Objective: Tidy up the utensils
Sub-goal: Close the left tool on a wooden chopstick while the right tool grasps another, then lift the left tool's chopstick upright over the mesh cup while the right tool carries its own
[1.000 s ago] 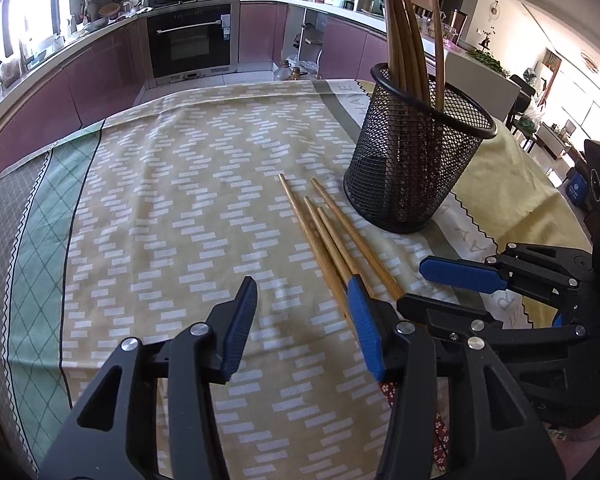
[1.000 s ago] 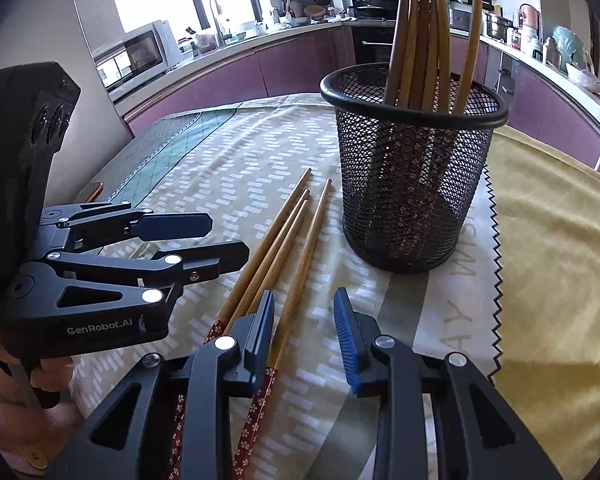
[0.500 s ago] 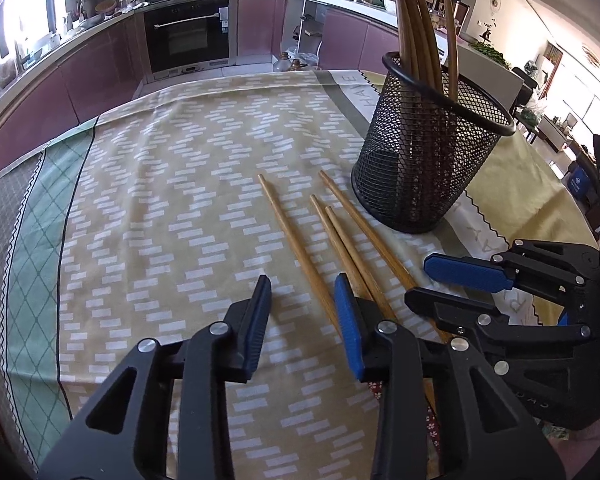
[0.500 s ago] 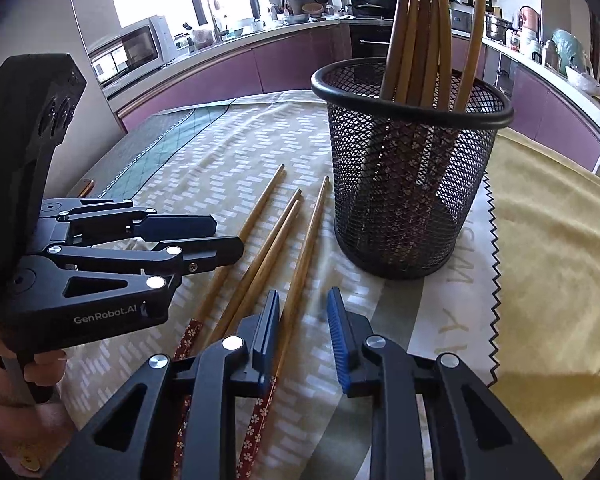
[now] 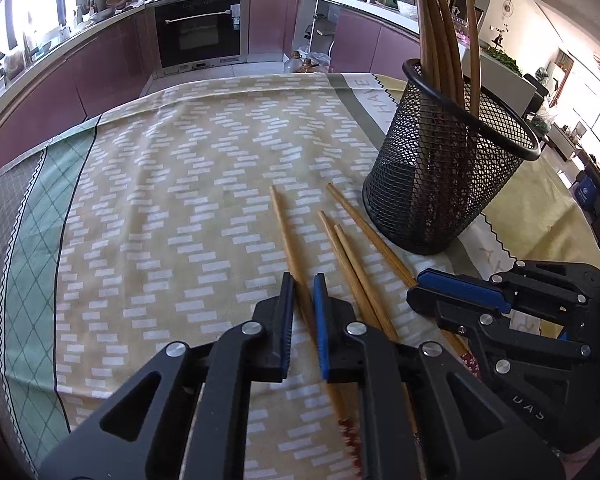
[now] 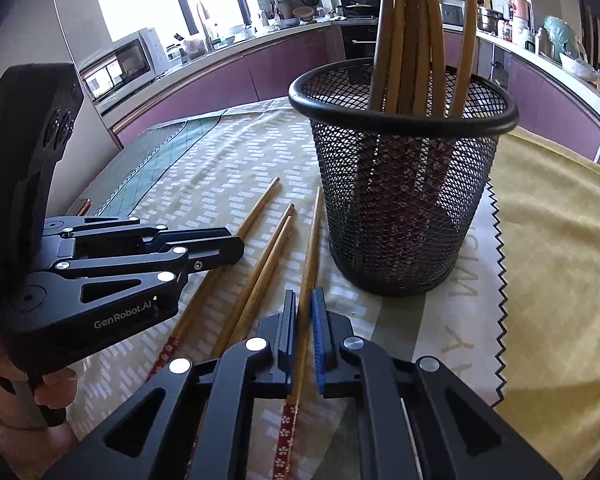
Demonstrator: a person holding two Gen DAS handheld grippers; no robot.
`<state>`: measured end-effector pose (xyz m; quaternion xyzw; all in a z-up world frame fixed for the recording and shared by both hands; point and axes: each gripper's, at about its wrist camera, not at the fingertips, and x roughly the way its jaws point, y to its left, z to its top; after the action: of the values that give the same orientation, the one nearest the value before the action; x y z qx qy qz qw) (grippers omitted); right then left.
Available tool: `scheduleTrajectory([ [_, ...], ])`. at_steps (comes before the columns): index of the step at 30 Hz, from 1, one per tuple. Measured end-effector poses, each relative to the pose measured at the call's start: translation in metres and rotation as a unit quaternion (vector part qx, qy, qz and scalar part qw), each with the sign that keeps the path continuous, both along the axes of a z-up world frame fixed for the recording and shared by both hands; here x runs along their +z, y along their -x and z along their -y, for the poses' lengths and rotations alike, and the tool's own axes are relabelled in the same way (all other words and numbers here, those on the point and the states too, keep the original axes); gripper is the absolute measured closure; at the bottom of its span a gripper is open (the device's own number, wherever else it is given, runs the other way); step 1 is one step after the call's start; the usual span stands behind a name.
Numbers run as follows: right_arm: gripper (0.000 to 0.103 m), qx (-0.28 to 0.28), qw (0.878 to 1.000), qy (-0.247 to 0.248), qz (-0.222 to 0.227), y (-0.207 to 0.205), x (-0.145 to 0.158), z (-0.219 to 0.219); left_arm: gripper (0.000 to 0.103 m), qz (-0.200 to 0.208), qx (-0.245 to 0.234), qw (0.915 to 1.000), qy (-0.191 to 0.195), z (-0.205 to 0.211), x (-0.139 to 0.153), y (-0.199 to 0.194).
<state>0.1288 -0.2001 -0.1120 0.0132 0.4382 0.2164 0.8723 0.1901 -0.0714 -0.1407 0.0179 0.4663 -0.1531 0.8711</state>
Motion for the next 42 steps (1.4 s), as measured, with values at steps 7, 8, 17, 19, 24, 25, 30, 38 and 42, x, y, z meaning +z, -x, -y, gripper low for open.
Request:
scheduleTrajectory([
  [7, 0.097, 0.008, 1.000, -0.010, 0.001, 0.007, 0.005, 0.008, 0.095, 0.002, 0.007, 0.9999, 0.011, -0.009, 0.004, 0.012],
  [8, 0.097, 0.011, 1.000, -0.015, 0.002, 0.008, 0.007, 0.009, 0.095, 0.005, 0.006, 0.9999, 0.012, -0.010, 0.006, 0.015],
  [17, 0.097, 0.028, 0.998, -0.054, 0.033, 0.031, 0.040, 0.028, 0.095, 0.034, -0.014, 0.9979, 0.053, -0.026, 0.045, 0.040],
  [19, 0.097, 0.028, 0.997, -0.065, 0.042, 0.034, 0.048, 0.033, 0.096, 0.040, -0.021, 0.9970, 0.063, -0.028, 0.054, 0.044],
  [24, 0.097, 0.026, 0.994, -0.084, 0.065, 0.038, 0.067, 0.043, 0.096, 0.061, -0.036, 0.9938, 0.086, -0.034, 0.080, 0.056],
  [25, 0.097, 0.025, 0.993, -0.088, 0.069, 0.038, 0.070, 0.046, 0.096, 0.066, -0.039, 0.9929, 0.091, -0.035, 0.085, 0.058],
  [30, 0.097, 0.018, 0.991, -0.104, 0.088, 0.038, 0.084, 0.056, 0.096, 0.089, -0.054, 0.9877, 0.117, -0.042, 0.112, 0.071],
  [38, 0.097, 0.009, 0.986, -0.121, 0.110, 0.034, 0.098, 0.068, 0.096, 0.121, -0.056, 0.9805, 0.144, -0.048, 0.145, 0.078],
  [42, 0.097, 0.006, 0.985, -0.125, 0.121, 0.033, 0.105, 0.069, 0.096, 0.135, -0.055, 0.9773, 0.154, -0.047, 0.157, 0.077],
])
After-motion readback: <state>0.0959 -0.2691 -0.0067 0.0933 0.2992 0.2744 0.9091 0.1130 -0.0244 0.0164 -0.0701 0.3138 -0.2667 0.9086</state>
